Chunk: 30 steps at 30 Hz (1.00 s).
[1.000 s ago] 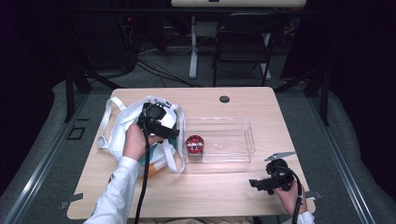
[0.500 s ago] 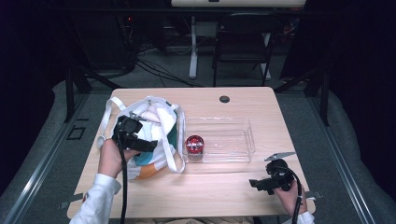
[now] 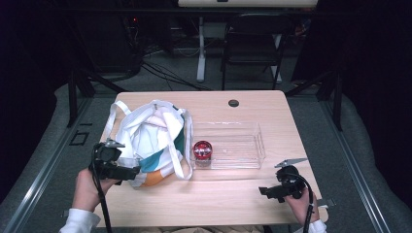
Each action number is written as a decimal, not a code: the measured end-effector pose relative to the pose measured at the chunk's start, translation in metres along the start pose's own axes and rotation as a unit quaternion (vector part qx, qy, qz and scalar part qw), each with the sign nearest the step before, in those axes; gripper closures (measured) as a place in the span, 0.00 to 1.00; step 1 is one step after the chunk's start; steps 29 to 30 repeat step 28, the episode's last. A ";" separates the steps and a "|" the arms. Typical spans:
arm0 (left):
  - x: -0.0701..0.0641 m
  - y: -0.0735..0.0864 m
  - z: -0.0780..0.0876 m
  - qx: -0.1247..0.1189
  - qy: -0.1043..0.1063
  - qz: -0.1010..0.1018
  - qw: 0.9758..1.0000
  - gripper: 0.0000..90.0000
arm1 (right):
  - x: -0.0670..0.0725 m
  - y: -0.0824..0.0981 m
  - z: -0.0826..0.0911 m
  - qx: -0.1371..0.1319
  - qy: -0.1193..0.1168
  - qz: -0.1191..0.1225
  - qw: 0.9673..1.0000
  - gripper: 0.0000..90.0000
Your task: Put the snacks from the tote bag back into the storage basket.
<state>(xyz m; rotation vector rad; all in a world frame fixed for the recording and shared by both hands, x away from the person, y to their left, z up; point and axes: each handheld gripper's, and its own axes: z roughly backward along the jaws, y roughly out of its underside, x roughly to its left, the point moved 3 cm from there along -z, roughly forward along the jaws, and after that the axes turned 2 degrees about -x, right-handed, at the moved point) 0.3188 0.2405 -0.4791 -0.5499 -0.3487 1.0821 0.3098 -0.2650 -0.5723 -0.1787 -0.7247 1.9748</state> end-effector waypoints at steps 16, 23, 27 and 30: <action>0.007 0.061 -0.009 -0.013 0.016 0.026 0.999 0.09 | 0.001 0.000 -0.001 0.004 0.000 0.001 1.000 0.10; 0.004 0.073 -0.025 0.028 0.029 0.017 0.999 0.09 | 0.003 -0.002 -0.002 0.006 0.000 0.004 1.000 0.10; 0.002 0.072 -0.027 0.028 0.028 0.003 0.999 0.10 | 0.003 -0.002 -0.004 0.006 -0.001 0.004 1.000 0.10; 0.002 0.071 -0.027 0.030 0.026 -0.002 0.999 0.10 | 0.003 -0.002 -0.004 0.006 -0.001 0.004 1.000 0.10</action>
